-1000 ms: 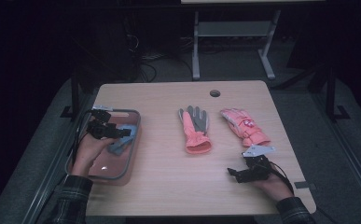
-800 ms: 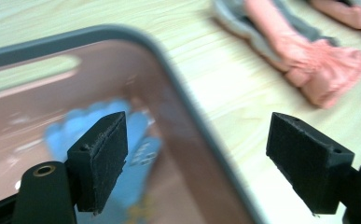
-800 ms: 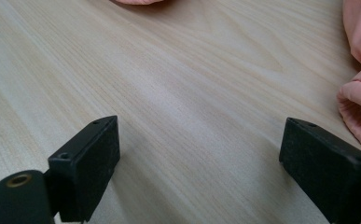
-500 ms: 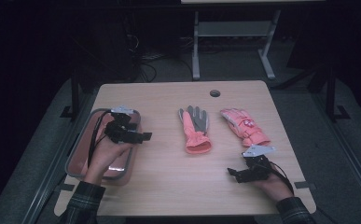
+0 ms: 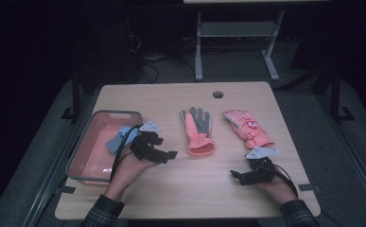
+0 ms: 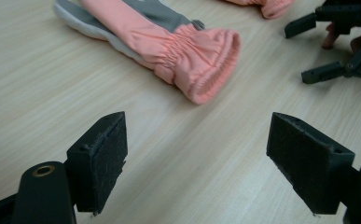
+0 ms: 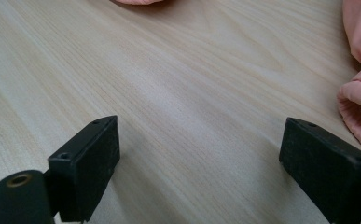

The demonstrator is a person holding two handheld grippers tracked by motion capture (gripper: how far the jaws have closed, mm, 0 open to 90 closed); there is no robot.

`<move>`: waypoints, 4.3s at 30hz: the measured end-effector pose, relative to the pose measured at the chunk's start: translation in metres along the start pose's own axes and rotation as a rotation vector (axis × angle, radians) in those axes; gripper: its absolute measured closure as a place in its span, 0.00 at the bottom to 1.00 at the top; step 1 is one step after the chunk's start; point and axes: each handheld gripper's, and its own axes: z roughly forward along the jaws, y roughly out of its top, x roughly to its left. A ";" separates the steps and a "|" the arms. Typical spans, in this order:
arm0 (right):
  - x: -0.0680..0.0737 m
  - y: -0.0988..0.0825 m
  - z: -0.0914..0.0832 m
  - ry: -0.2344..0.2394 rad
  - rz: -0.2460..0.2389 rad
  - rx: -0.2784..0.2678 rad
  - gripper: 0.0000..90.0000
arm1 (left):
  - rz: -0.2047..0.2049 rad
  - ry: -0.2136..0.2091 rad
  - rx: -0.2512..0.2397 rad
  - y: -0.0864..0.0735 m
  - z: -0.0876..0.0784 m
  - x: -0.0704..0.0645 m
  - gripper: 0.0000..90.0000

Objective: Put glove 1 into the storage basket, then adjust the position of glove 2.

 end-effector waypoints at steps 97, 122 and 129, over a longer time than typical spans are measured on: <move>0.006 0.092 0.008 0.228 -0.047 0.035 1.00 | 0.195 0.031 0.003 -0.085 0.046 -0.024 0.14; 0.025 0.101 0.054 0.274 -0.126 0.119 1.00 | 0.198 0.026 0.002 -0.084 0.048 -0.023 0.14; 0.040 0.091 0.048 0.314 -0.146 0.126 1.00 | 0.197 0.028 0.001 -0.084 0.048 -0.023 0.14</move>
